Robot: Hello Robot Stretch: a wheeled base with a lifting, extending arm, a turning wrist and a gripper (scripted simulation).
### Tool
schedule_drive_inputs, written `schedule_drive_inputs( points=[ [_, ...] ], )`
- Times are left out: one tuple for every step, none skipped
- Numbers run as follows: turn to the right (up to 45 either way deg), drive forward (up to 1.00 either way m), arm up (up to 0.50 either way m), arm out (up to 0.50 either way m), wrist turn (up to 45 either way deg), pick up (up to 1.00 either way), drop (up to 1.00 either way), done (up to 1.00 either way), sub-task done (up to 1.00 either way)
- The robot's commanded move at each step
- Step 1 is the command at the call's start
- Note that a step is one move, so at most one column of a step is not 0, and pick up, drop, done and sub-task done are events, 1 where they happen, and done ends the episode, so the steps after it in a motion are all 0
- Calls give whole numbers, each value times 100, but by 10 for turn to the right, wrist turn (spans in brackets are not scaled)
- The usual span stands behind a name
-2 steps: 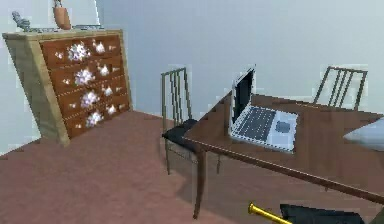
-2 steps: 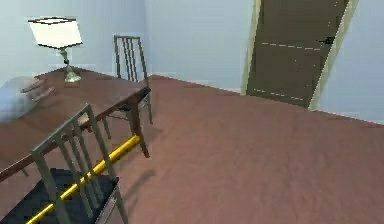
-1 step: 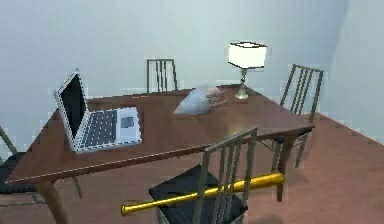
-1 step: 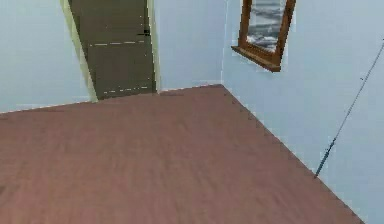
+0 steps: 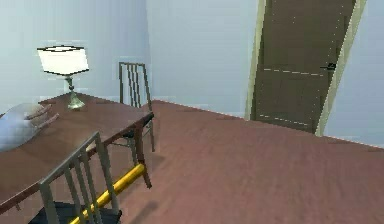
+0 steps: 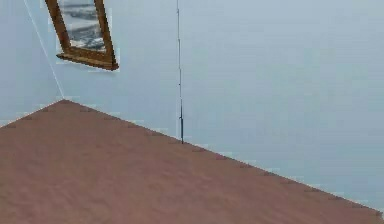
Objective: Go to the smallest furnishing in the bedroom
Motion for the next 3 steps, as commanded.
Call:
schedule_drive_inputs(
  points=[
    [240, 0, 0, 0, 0, 0, 0, 0, 0],
    [0, 75, 0, 0, 0, 0, 0, 0, 0],
    [-270, 0, 0, 0, 0, 0, 0, 0, 0]
  ],
)
